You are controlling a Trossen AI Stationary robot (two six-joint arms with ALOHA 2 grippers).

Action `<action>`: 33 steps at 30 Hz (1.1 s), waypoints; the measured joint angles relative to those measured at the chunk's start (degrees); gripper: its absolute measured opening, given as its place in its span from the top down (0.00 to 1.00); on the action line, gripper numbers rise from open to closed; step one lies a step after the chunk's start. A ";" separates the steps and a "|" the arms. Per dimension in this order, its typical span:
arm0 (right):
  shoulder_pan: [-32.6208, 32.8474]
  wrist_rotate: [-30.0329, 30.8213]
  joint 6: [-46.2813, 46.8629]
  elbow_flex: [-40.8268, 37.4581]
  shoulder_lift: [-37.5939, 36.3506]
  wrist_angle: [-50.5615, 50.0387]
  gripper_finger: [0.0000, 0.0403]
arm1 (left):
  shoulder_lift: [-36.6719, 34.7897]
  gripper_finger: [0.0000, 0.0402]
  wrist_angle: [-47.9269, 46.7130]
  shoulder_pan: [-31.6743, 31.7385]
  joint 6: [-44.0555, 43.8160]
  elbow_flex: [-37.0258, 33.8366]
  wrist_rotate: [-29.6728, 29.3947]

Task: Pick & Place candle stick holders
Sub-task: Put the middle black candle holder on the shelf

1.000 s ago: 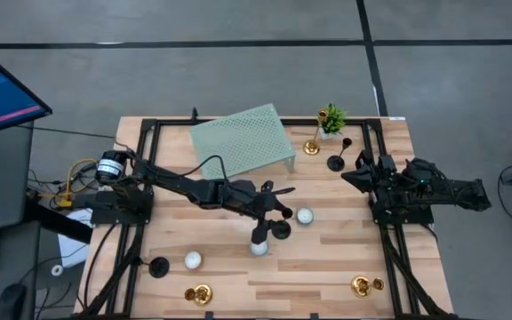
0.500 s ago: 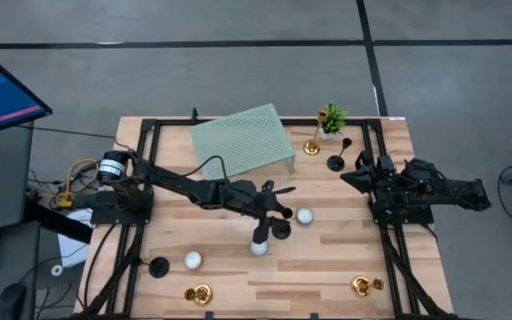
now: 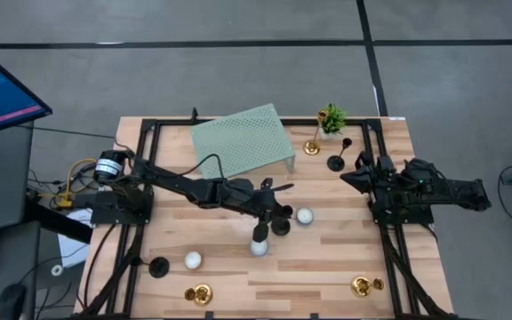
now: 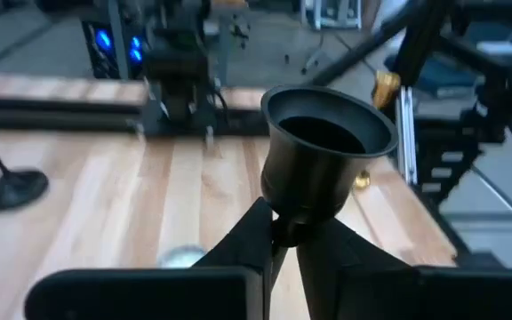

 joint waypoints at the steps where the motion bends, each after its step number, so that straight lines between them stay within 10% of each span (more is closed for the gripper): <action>1: 0.00 0.00 0.00 0.00 0.00 0.01 1.00 | -1.00 0.92 0.08 0.00 -0.14 0.00 -0.48; 10: 0.00 0.04 -0.04 0.00 0.00 0.04 1.00 | -14.90 0.92 -0.22 -0.02 -1.79 0.00 -13.82; 21: -0.20 0.22 -0.11 0.00 0.00 -0.04 1.00 | -35.61 0.92 -12.22 0.75 5.16 0.00 -54.03; 33: -2.27 5.14 -0.12 0.00 0.00 0.09 1.00 | -41.38 0.92 -24.90 13.58 7.31 0.00 -60.26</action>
